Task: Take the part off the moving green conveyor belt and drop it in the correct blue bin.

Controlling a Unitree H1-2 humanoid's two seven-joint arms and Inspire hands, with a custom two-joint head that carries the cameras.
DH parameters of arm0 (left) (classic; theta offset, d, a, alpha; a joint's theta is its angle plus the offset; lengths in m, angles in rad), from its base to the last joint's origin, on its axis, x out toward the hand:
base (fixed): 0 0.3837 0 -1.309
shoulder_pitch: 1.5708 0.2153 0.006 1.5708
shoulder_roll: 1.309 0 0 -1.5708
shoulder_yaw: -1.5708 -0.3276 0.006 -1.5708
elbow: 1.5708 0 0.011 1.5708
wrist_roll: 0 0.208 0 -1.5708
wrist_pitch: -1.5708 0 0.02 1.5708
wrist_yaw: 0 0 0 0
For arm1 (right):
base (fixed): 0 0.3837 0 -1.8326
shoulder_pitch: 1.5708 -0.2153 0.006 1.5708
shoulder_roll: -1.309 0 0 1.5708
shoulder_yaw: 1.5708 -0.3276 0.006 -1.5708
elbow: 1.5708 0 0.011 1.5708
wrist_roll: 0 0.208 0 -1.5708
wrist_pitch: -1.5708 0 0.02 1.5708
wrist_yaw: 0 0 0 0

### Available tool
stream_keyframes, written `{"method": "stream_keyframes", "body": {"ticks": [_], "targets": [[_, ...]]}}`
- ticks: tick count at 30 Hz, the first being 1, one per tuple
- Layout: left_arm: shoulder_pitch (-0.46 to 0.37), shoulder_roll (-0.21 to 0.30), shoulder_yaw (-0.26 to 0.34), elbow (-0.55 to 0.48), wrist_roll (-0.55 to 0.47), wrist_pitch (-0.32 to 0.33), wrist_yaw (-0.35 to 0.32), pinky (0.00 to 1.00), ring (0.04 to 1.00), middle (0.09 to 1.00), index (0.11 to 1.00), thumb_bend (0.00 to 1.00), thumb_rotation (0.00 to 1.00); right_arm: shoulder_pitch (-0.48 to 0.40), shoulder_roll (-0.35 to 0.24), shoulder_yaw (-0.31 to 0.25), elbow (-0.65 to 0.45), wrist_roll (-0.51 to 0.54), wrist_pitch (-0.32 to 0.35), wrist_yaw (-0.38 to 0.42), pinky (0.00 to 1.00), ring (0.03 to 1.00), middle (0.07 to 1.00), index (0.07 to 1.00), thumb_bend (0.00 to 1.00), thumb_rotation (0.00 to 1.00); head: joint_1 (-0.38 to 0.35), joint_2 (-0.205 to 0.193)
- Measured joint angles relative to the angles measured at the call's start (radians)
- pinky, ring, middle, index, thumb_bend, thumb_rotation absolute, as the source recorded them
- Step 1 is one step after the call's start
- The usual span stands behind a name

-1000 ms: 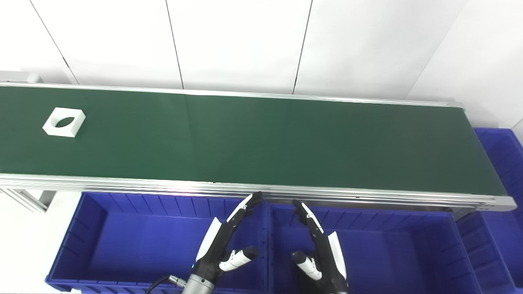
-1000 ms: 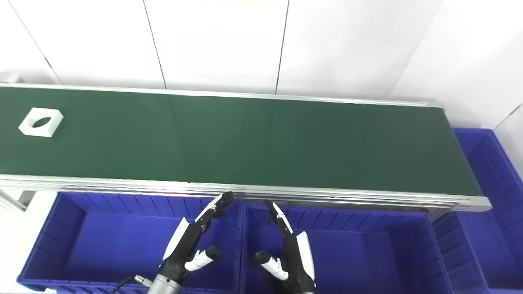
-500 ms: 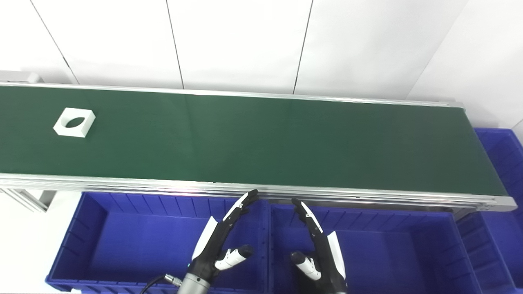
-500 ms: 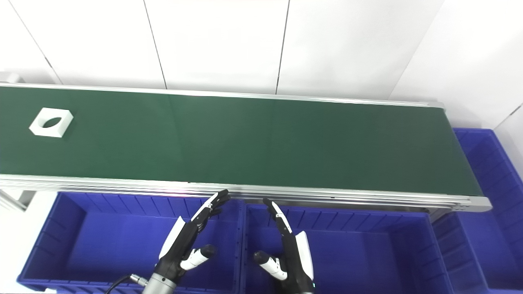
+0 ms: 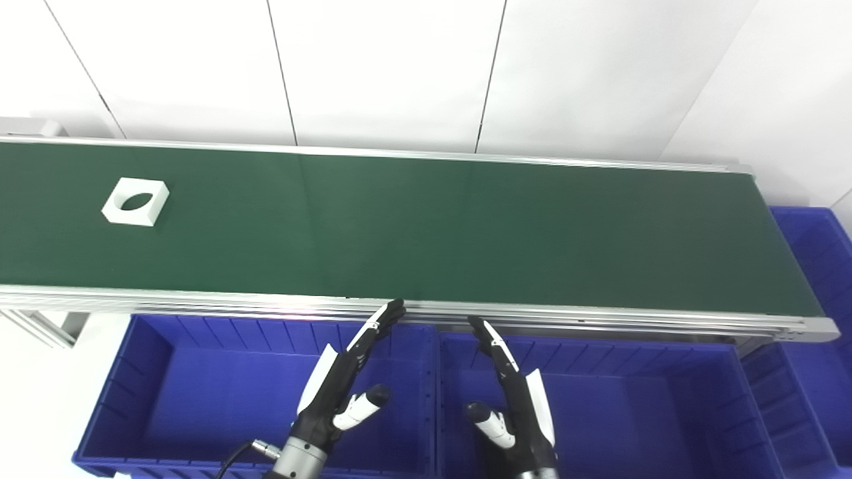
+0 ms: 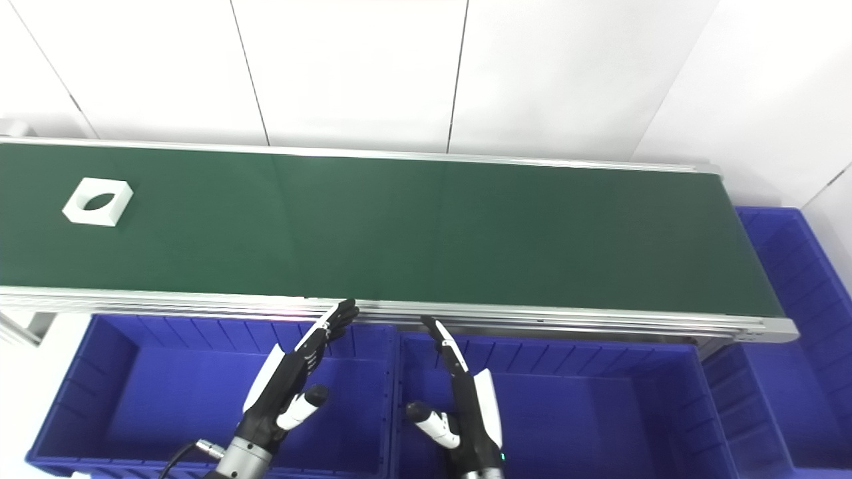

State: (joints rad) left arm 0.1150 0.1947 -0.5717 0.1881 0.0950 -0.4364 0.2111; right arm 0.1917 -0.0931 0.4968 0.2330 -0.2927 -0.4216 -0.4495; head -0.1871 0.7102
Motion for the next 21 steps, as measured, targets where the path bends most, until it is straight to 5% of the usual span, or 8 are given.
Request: {"method": "stream_keyframes", "body": {"ticks": [7,14,21], "targets": [[0.004,-0.011,0.015,0.003,-0.008,0.0,-0.03,0.91,0.927,0.926,0.934,0.85,0.96,0.002,0.002,-0.015,-0.002,-0.007,0.0,0.01,0.88,0.913,0.912,0.901,0.94,1.0,0.031,-0.031],[0.002,-0.04,0.0,0.057,0.006,0.0,-0.026,0.89,0.927,0.919,0.926,0.85,0.94,-0.006,-0.02,0.005,0.044,0.003,0.0,-0.004,0.87,0.905,0.907,0.901,0.93,1.0,0.13,-0.126],[-0.038,-0.041,-0.073,0.146,0.069,0.0,0.084,0.84,0.891,0.892,0.897,0.88,0.92,-0.039,-0.065,0.047,0.096,0.042,0.0,-0.049,0.87,0.895,0.909,0.903,0.92,1.0,0.21,-0.208]]}}
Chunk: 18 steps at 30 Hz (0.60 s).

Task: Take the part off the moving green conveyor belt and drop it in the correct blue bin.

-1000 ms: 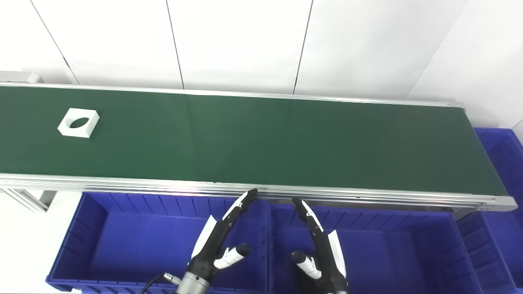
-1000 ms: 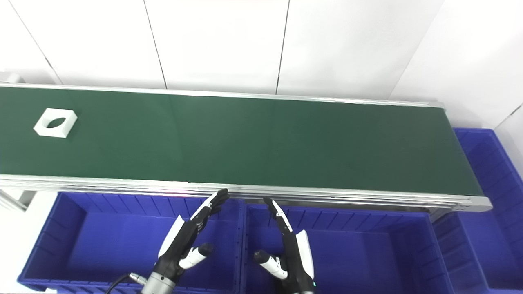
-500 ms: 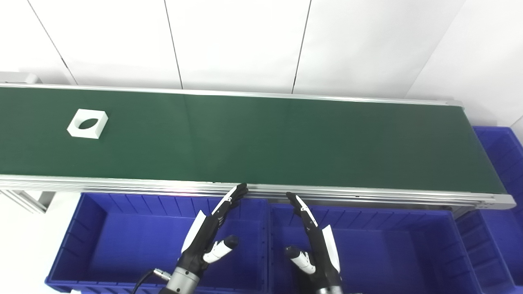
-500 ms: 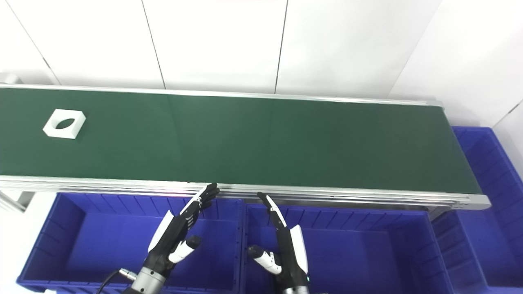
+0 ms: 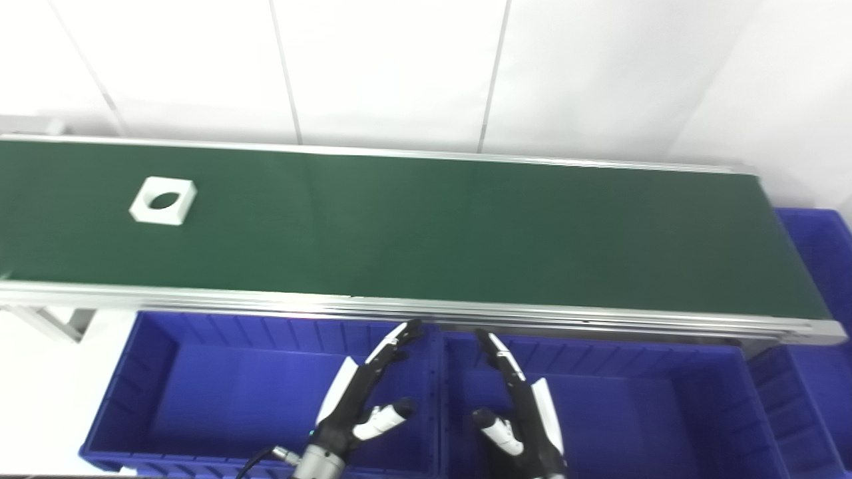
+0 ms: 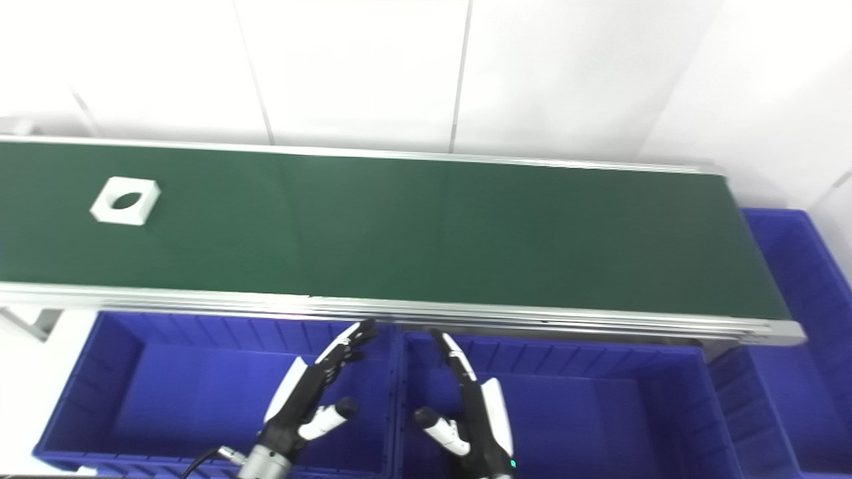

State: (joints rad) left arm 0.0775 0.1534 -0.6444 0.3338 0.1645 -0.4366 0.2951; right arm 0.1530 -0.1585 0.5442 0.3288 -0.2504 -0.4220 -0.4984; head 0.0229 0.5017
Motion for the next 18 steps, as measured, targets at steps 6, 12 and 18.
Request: {"method": "stream_keyframes", "body": {"ticks": [6,12,18], "targets": [[-0.03,-0.002,-0.054,0.025,0.022,0.0,0.066,0.82,0.871,0.885,0.89,0.92,0.93,-0.016,-0.023,0.023,0.014,0.028,0.0,-0.037,0.87,0.891,0.913,0.907,0.93,1.0,0.032,-0.011],[-0.035,0.0,-0.083,0.036,0.022,0.0,0.093,0.8,0.863,0.88,0.875,0.91,0.9,-0.016,-0.036,0.034,0.014,0.04,0.0,-0.042,0.9,0.91,0.921,0.915,0.93,1.0,0.069,-0.019],[-0.04,0.001,-0.086,0.038,0.018,0.0,0.095,0.8,0.859,0.874,0.865,0.93,0.88,-0.02,-0.043,0.048,0.024,0.038,0.0,-0.068,0.89,0.911,0.912,0.919,0.93,1.0,0.091,-0.019]]}}
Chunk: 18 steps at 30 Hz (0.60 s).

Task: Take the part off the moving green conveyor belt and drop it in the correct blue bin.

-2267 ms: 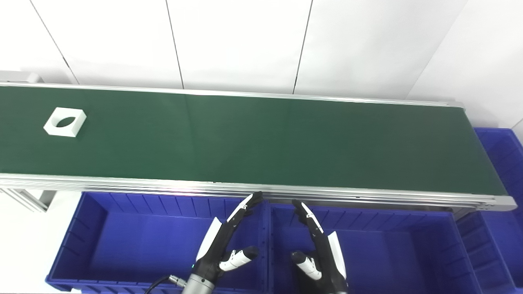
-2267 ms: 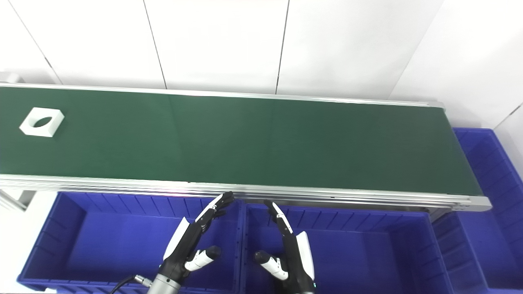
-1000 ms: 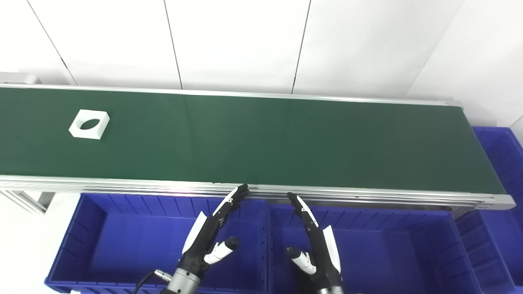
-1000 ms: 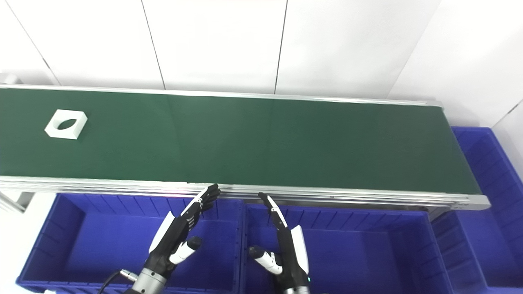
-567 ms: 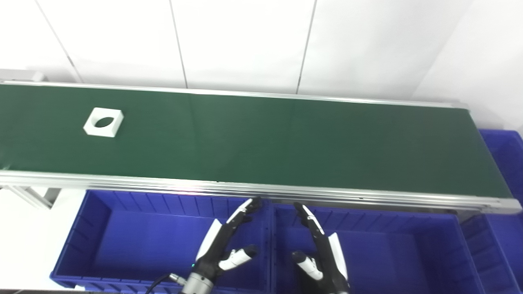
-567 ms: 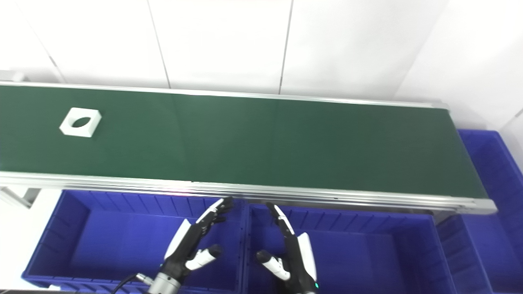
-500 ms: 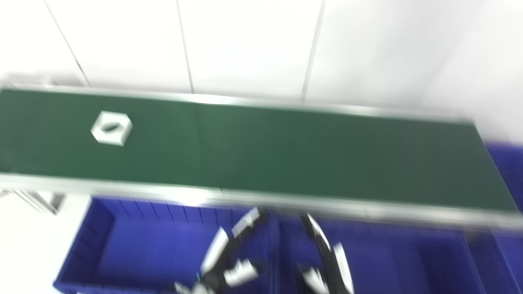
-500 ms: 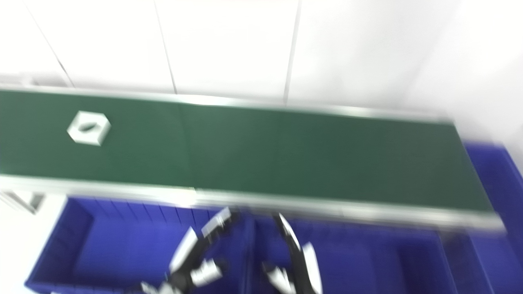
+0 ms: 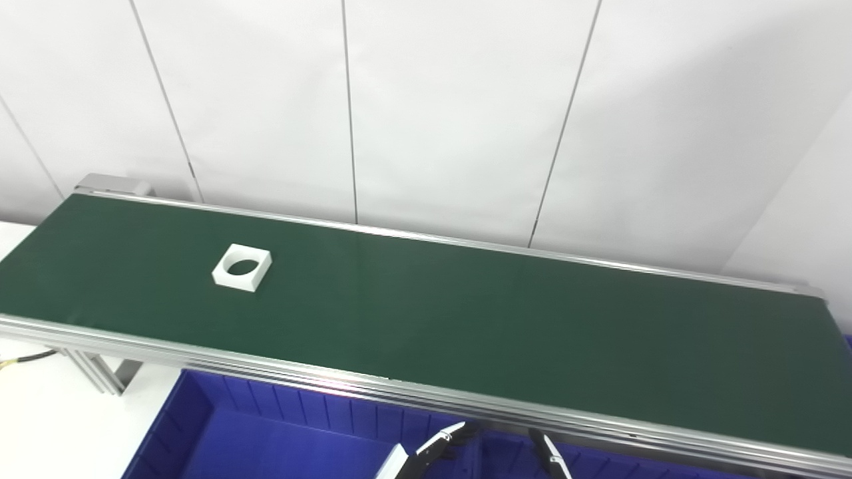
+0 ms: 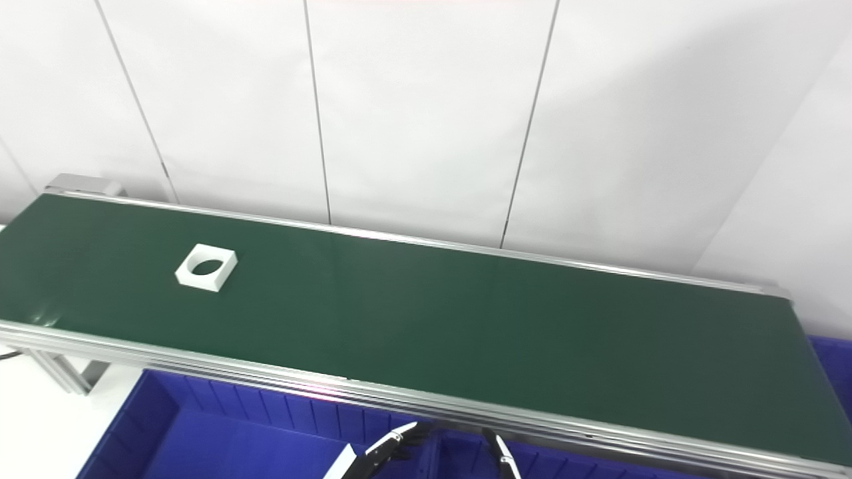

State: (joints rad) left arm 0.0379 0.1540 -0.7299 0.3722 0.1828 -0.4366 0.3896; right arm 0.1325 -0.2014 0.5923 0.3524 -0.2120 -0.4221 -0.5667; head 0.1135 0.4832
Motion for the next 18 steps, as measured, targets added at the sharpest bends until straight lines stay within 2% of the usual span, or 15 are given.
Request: {"method": "stream_keyframes", "body": {"ticks": [6,9,12,14,18], "targets": [[-0.006,0.001,-0.008,0.004,0.001,0.0,0.005,0.79,0.847,0.866,0.857,0.89,0.86,-0.011,-0.003,0.017,0.003,0.014,0.0,-0.004,0.94,0.926,0.933,0.93,0.91,1.0,0.024,-0.005],[-0.005,0.01,-0.02,-0.022,0.001,0.001,0.009,0.81,0.847,0.87,0.863,0.91,0.87,-0.012,-0.004,0.02,0.007,0.02,0.0,-0.008,0.93,0.926,0.933,0.938,0.92,1.0,0.028,-0.002],[-0.007,0.038,-0.046,-0.102,0.009,0.0,0.017,0.81,0.845,0.874,0.866,0.92,0.87,-0.016,-0.003,0.024,0.015,0.016,0.0,-0.021,0.93,0.925,0.928,0.933,0.92,1.0,0.029,0.006],[-0.007,0.067,-0.066,-0.191,0.034,0.0,0.03,0.8,0.838,0.866,0.859,0.94,0.86,-0.018,-0.003,0.025,0.016,0.017,0.0,-0.023,0.92,0.926,0.927,0.932,0.92,1.0,0.034,0.009],[-0.013,0.091,-0.081,-0.318,0.05,-0.003,0.083,0.78,0.828,0.854,0.849,0.93,0.83,-0.019,-0.003,0.029,0.016,0.01,0.0,-0.032,0.89,0.917,0.918,0.929,0.92,1.0,0.034,0.005]]}}
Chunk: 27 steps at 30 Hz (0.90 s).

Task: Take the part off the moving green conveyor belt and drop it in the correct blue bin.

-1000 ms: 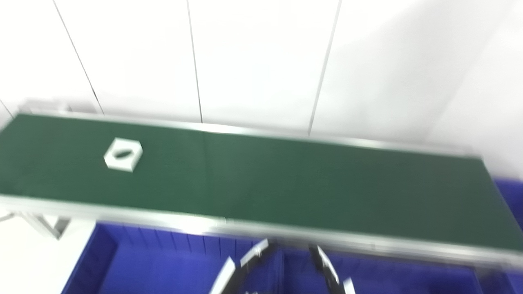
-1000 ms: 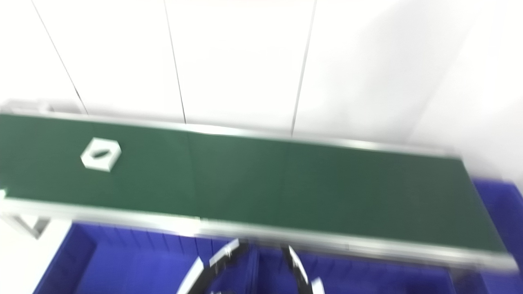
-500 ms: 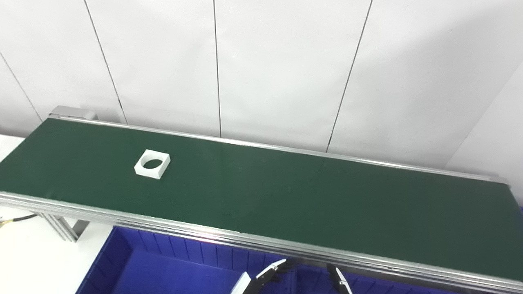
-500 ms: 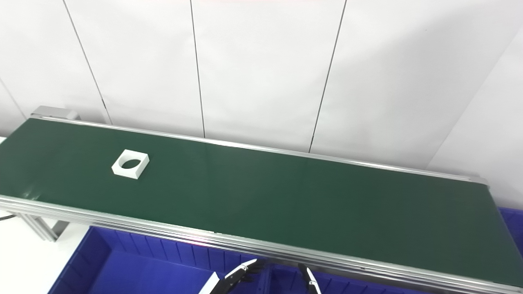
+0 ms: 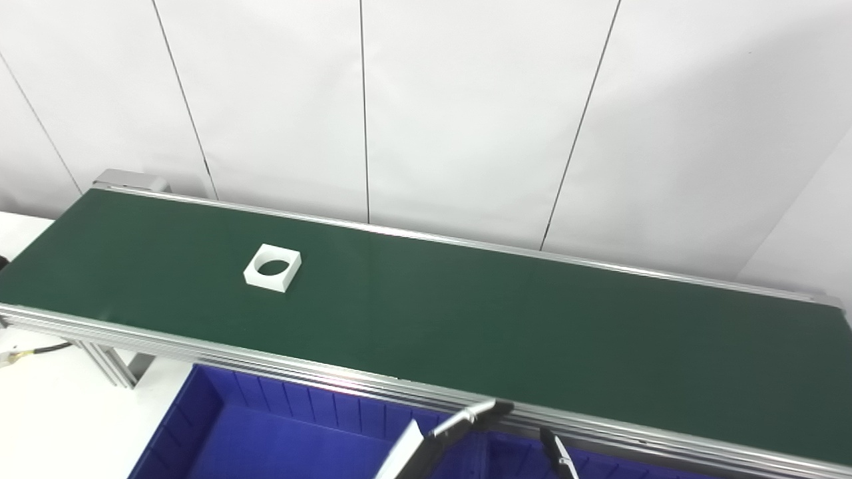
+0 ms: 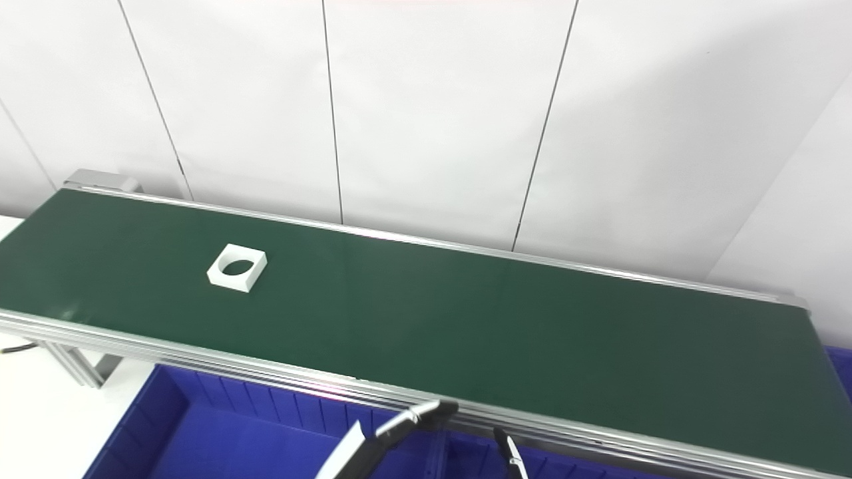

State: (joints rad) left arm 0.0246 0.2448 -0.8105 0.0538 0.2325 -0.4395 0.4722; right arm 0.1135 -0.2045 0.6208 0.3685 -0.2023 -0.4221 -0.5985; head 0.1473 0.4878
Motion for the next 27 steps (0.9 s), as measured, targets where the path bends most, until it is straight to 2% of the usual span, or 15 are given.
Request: {"method": "stream_keyframes", "body": {"ticks": [3,7,11,14,17,20,22,27], "targets": [[-0.014,0.02,-0.034,-0.074,0.023,0.0,0.028,0.78,0.834,0.853,0.851,0.92,0.78,-0.004,0.0,0.007,0.0,-0.013,0.0,-0.011,0.87,0.904,0.91,0.928,0.9,1.0,0.0,-0.002],[-0.051,0.041,-0.043,-0.16,0.062,-0.001,0.061,0.79,0.853,0.865,0.867,0.91,0.84,-0.013,-0.003,0.013,0.004,-0.014,0.0,-0.016,0.9,0.919,0.915,0.93,0.89,1.0,0.005,-0.003],[-0.099,0.063,-0.005,-0.208,0.134,-0.002,0.067,0.8,0.879,0.898,0.909,0.92,0.91,-0.016,-0.004,0.015,0.004,-0.009,0.0,-0.015,0.91,0.922,0.912,0.93,0.88,1.0,0.005,-0.003],[-0.133,0.072,0.049,-0.209,0.151,-0.002,0.045,0.81,0.885,0.906,0.917,0.93,0.86,-0.017,-0.004,0.02,0.006,-0.01,0.0,-0.015,0.9,0.921,0.909,0.932,0.89,1.0,0.002,-0.006],[-0.171,0.091,0.097,-0.2,0.154,-0.003,-0.005,0.85,0.912,0.933,0.948,0.9,0.83,-0.021,0.002,0.021,0.01,-0.01,0.0,-0.015,0.9,0.925,0.909,0.932,0.91,1.0,-0.005,-0.009],[-0.189,0.084,0.177,-0.189,0.173,-0.003,-0.075,0.88,0.92,0.937,0.962,0.9,0.82,-0.023,0.008,0.021,0.01,-0.01,0.0,-0.015,0.92,0.928,0.911,0.932,0.91,1.0,-0.009,-0.008],[-0.202,0.077,0.214,-0.189,0.172,-0.003,-0.13,0.87,0.903,0.924,0.951,0.91,0.78,-0.022,0.011,0.021,0.01,-0.008,0.0,-0.015,0.92,0.925,0.912,0.936,0.9,1.0,-0.014,-0.005],[-0.273,0.053,0.305,-0.172,0.192,-0.002,-0.264,0.82,0.867,0.896,0.92,0.98,0.75,-0.023,0.02,0.021,0.009,-0.005,0.0,-0.014,0.91,0.91,0.902,0.935,0.9,1.0,-0.015,-0.005]]}}
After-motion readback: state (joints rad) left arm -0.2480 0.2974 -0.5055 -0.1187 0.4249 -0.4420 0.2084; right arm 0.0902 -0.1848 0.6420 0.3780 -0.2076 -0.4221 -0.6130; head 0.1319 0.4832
